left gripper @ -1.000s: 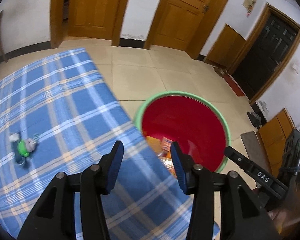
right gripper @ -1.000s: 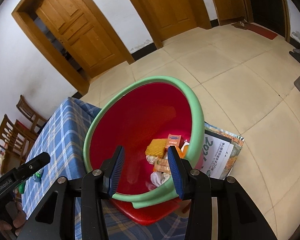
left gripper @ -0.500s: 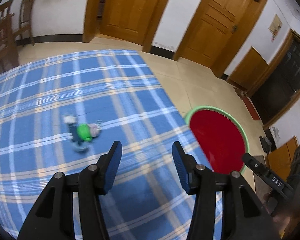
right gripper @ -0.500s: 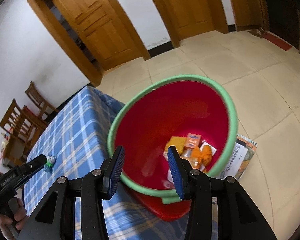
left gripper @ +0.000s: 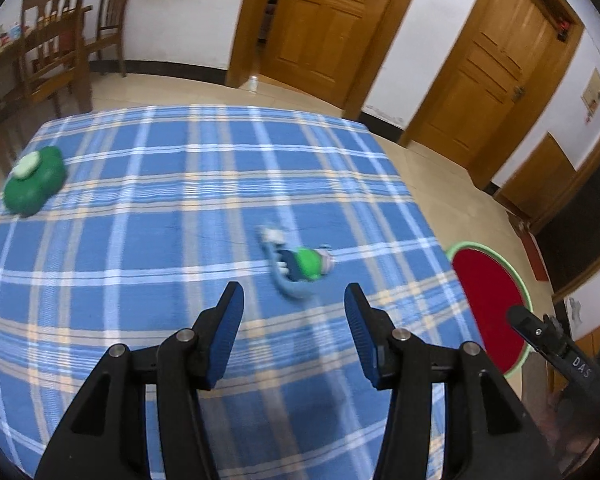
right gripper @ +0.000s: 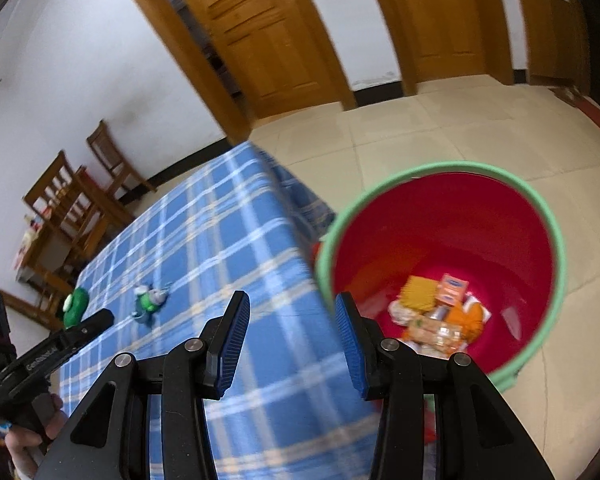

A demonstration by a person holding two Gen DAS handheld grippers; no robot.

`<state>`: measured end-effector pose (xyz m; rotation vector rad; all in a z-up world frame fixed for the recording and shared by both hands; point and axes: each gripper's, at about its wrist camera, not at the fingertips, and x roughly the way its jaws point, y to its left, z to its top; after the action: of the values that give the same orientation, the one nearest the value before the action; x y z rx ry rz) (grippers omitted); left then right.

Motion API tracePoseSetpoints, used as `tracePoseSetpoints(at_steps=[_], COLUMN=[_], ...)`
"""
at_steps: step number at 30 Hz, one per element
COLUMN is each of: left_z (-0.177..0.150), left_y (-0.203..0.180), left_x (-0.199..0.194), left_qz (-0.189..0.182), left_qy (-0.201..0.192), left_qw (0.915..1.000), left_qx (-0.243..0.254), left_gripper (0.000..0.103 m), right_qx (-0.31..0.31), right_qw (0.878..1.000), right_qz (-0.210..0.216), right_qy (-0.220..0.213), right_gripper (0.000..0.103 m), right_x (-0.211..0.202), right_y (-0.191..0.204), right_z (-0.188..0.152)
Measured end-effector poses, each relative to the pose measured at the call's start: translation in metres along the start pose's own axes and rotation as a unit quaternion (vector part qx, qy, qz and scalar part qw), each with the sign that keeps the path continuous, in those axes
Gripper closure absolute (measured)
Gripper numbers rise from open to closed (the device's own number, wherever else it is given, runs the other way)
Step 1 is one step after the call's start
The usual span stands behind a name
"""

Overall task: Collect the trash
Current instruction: 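Move both tools back over the table toward the green toy and blue piece, then grasp the green-and-white toy with the right tool while the left tool grasps the blue plastic piece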

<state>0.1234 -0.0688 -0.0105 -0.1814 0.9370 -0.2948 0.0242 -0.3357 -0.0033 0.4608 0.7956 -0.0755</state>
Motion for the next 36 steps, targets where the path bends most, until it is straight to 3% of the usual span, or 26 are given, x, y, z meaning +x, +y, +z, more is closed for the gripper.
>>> tracePoseSetpoints(at_steps=[13, 19, 28, 36], left_z=[-0.006, -0.008, -0.01, -0.01], left_y=[0.062, 0.079, 0.09, 0.093], left_x=[0.0, 0.002, 0.005, 0.007], left_qz=[0.05, 0.054, 0.051, 0.049], left_qy=[-0.005, -0.002, 0.002, 0.002], left_qw=[0.9971, 0.9956, 0.9944, 0.994], left_qx=[-0.057, -0.077, -0.092, -0.098], left_gripper=[0.05, 0.05, 0.05, 0.05], right_qx=[-0.076, -0.107, -0.132, -0.143], right_qw=[0.995, 0.991, 0.985, 0.983], right_qz=[0.041, 0.052, 0.052, 0.056], right_qy=[0.043, 0.065, 0.096, 0.098], right_gripper=[0.057, 0.057, 0.057, 0.057], right_x=[0.048, 0.077, 0.114, 0.129], right_y=[0.084, 0.116, 0.139, 0.147], right_z=[0.002, -0.002, -0.006, -0.007])
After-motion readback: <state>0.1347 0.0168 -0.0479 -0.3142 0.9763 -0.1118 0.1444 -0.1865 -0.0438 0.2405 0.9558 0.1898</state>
